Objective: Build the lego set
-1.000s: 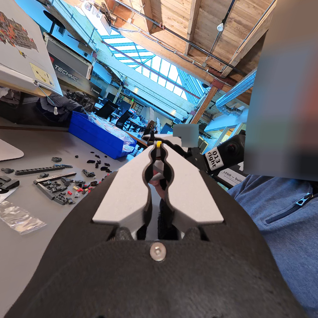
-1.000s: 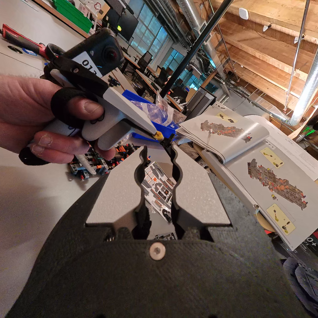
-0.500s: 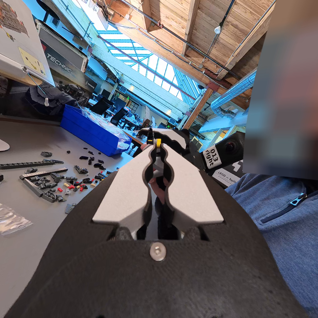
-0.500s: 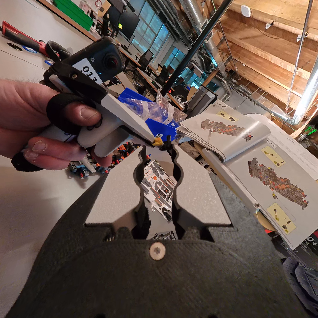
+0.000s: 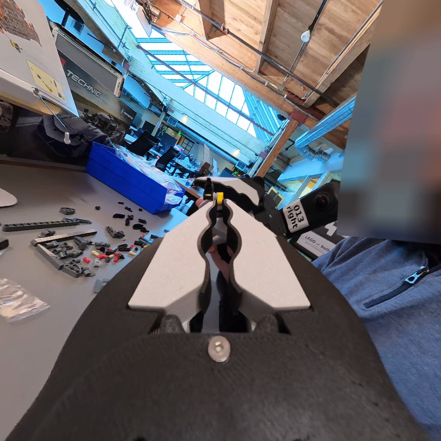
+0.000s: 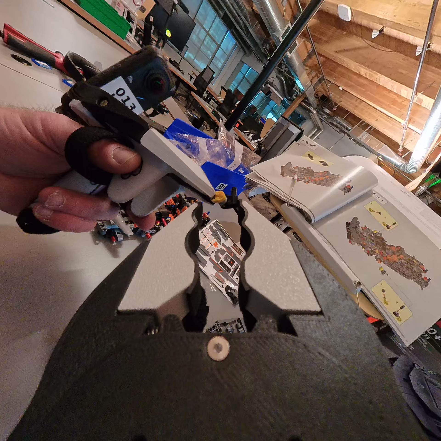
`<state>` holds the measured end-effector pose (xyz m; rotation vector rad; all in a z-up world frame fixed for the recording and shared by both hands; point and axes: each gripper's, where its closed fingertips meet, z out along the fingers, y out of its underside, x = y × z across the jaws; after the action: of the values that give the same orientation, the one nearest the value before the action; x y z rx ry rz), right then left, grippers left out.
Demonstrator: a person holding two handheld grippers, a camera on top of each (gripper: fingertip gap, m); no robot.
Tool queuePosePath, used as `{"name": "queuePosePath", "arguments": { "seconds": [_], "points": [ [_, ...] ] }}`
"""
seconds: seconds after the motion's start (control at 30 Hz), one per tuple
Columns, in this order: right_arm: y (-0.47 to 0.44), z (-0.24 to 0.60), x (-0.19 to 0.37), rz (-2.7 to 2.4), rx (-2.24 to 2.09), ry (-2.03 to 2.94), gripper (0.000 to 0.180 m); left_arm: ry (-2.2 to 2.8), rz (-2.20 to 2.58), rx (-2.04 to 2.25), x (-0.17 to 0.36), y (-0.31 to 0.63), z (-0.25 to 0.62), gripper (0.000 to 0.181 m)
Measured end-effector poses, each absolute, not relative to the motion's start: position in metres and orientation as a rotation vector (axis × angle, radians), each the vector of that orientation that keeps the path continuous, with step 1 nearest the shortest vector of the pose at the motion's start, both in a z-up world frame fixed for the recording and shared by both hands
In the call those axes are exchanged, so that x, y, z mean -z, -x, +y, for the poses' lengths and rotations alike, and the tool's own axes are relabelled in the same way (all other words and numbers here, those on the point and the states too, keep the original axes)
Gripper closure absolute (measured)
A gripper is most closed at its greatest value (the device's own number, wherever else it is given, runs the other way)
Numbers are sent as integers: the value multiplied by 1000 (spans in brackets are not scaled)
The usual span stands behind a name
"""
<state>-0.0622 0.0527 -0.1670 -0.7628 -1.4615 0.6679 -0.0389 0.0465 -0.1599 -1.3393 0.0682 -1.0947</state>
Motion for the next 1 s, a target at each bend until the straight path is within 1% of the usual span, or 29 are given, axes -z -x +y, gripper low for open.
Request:
{"name": "queuePosePath", "arguments": {
  "seconds": [1.0],
  "points": [
    [61,54,171,-1474,-674,768,152,1405,88,1002,160,41,53,179]
  ]
}}
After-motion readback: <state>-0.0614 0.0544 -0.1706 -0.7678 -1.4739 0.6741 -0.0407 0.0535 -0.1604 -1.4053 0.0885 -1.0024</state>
